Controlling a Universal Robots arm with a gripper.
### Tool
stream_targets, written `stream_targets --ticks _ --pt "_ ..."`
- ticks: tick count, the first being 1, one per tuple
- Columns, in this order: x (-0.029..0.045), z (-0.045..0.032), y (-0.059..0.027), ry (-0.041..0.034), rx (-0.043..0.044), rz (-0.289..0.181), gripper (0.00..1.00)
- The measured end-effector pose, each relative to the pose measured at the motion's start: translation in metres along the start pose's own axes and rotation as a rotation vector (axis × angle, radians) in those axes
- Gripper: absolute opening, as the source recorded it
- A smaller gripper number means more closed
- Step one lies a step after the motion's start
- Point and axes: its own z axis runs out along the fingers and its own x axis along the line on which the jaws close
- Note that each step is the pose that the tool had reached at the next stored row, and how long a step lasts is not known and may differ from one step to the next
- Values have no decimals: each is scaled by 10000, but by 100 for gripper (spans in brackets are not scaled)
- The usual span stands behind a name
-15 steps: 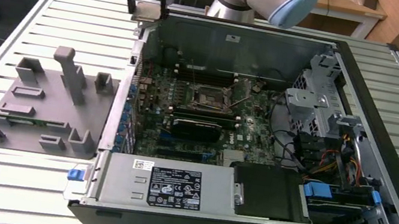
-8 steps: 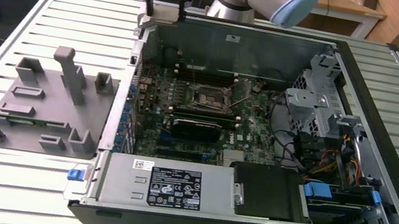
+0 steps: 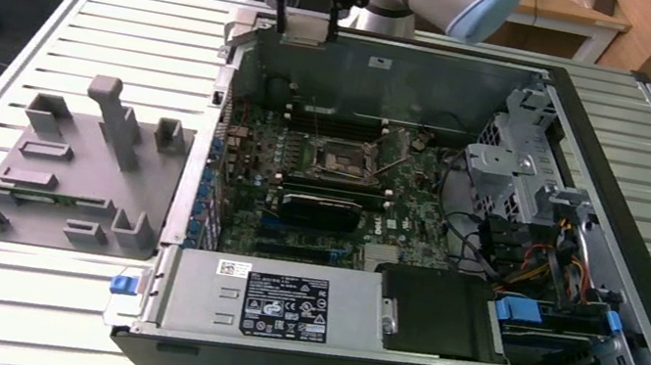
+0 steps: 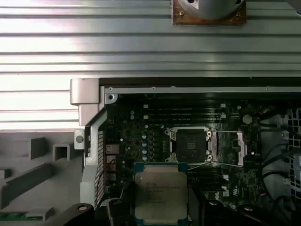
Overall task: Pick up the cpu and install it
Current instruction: 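Pick up the cpu and move it towards the insertion slot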
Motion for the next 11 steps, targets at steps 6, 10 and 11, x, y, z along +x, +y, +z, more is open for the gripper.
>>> stream_targets --ticks 6,10,11 --pt "-242 13 9 0 0 -1 54" --pt "-371 19 13 0 1 -1 54" --pt "-397 20 14 1 1 -1 54"
